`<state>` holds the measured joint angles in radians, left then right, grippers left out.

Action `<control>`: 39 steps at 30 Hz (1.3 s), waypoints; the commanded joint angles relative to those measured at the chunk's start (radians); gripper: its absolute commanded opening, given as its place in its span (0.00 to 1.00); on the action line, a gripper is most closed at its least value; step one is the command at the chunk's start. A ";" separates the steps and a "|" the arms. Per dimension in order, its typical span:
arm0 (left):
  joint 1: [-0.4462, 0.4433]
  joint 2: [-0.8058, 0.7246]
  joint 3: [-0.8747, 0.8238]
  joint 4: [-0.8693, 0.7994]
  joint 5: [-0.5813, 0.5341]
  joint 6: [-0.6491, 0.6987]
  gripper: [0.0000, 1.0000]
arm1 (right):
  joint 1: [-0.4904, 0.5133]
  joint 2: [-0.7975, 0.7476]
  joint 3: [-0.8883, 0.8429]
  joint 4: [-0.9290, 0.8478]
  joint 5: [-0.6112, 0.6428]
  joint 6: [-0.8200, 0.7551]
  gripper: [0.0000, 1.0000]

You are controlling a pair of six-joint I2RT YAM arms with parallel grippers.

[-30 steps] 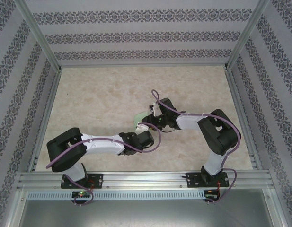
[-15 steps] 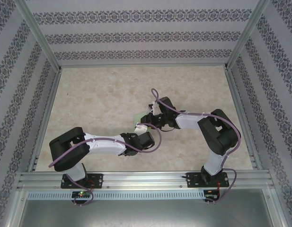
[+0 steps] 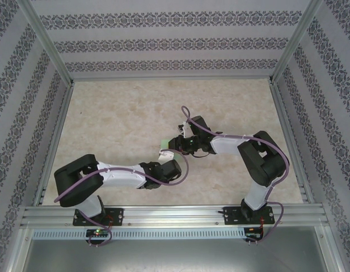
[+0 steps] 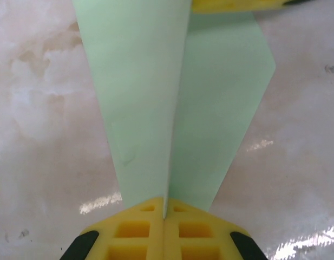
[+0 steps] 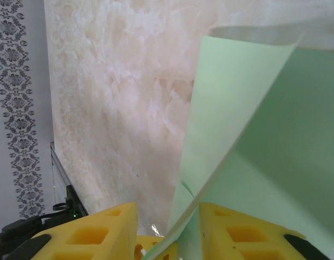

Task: Fold a paper plane with a square sheet of paper (pick it up from the middle)
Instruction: Fourth fold the wing at the center of the table.

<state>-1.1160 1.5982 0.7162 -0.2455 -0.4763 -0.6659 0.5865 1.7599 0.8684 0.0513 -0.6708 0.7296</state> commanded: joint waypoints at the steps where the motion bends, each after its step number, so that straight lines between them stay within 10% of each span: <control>1: 0.022 -0.049 -0.055 0.129 0.069 -0.037 0.02 | -0.010 -0.069 -0.007 -0.025 0.027 -0.037 0.37; 21: 0.228 -0.165 -0.282 0.455 0.479 -0.039 0.04 | 0.058 -0.131 -0.042 -0.099 0.069 -0.065 0.42; 39: 0.247 -0.238 -0.280 0.367 0.447 0.028 0.04 | 0.185 -0.081 0.129 -0.296 0.322 0.118 0.54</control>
<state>-0.8837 1.3689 0.4305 0.1535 -0.0093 -0.6769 0.7357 1.6733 0.9520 -0.1768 -0.4347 0.7998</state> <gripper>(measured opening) 0.061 0.540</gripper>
